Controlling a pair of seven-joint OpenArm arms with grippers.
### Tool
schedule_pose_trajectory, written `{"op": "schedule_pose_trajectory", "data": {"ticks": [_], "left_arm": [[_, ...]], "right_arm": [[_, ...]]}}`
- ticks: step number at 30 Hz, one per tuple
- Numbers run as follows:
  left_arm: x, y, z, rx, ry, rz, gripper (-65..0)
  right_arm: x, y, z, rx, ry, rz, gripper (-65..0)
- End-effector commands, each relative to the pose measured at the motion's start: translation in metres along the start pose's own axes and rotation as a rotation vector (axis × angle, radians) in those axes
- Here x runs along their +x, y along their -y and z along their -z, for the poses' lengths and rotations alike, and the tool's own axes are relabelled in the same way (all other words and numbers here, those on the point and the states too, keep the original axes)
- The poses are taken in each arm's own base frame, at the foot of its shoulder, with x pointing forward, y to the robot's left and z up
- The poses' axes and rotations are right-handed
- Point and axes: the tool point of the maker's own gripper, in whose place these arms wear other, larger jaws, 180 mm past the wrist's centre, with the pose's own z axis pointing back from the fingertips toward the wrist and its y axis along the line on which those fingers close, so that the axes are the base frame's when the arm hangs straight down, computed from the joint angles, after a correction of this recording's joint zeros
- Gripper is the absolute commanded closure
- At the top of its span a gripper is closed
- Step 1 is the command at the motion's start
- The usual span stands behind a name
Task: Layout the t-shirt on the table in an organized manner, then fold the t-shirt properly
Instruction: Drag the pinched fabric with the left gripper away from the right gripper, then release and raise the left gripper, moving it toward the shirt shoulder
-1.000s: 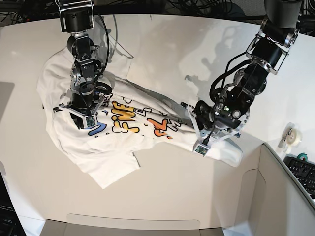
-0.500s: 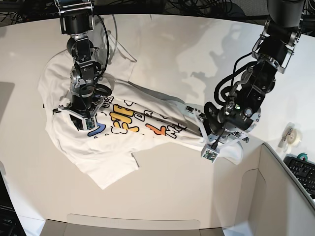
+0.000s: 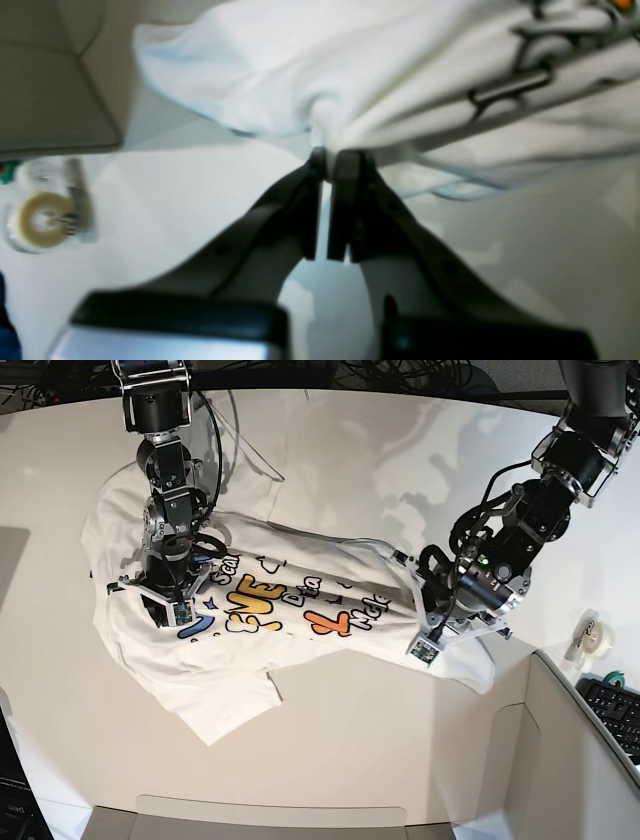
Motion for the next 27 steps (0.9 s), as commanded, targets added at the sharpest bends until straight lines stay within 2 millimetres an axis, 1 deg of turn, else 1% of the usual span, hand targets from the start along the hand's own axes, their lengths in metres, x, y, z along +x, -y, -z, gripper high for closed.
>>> {"op": "schedule_pose_trajectory", "data": {"ticks": [1, 3, 5, 7, 11, 12, 14, 16, 18, 21, 24, 27], "left_arm": [[0.018, -0.009, -0.006, 0.027, 0.064, -0.013, -4.0], [0.029, -0.007, -0.007, 0.024, 0.121, -0.033, -10.4], [0.028, -0.007, -0.005, 0.036, 0.152, -0.119, -19.3], [0.027, -0.013, -0.004, 0.073, 0.18, -0.242, -26.5], [0.023, -0.028, -0.008, 0.16, 0.228, -0.472, -36.7], [0.023, -0.027, -0.009, 0.158, 0.23, -0.472, -38.1], [0.016, -0.018, -0.01, 0.138, 0.22, -0.468, -39.7], [0.002, -0.009, -0.006, 0.124, 0.189, -0.47, -39.7], [-0.007, -0.004, -0.004, 0.118, 0.173, -0.473, -39.7], [-0.019, -0.011, -0.005, 0.131, 0.164, -0.529, -39.7], [-0.023, -0.022, -0.014, 0.16, 0.229, -0.578, -39.7], [-0.035, -0.032, -0.021, 0.187, 0.249, -0.626, -39.7]], "right_arm": [[-0.057, -0.021, -0.008, 0.093, -0.216, -0.006, -5.2], [-0.056, -0.022, -0.008, 0.095, -0.215, -0.006, -5.2], [-0.056, -0.023, -0.009, 0.096, -0.217, -0.005, -5.2], [-0.055, -0.027, -0.01, 0.102, -0.216, 0.002, -5.2], [-0.057, -0.027, -0.011, 0.103, -0.22, -0.001, -5.2], [-0.058, -0.028, -0.011, 0.103, -0.219, -0.001, -5.2], [-0.058, -0.027, -0.011, 0.102, -0.22, -0.002, -5.2], [-0.058, -0.027, -0.011, 0.102, -0.22, -0.002, -5.2], [-0.057, -0.027, -0.011, 0.103, -0.218, -0.001, -5.2], [-0.055, -0.029, -0.011, 0.105, -0.216, 0.001, -5.2], [-0.055, -0.029, -0.011, 0.105, -0.216, 0.001, -5.2], [-0.055, -0.029, -0.011, 0.105, -0.216, 0.001, -5.2]]}}
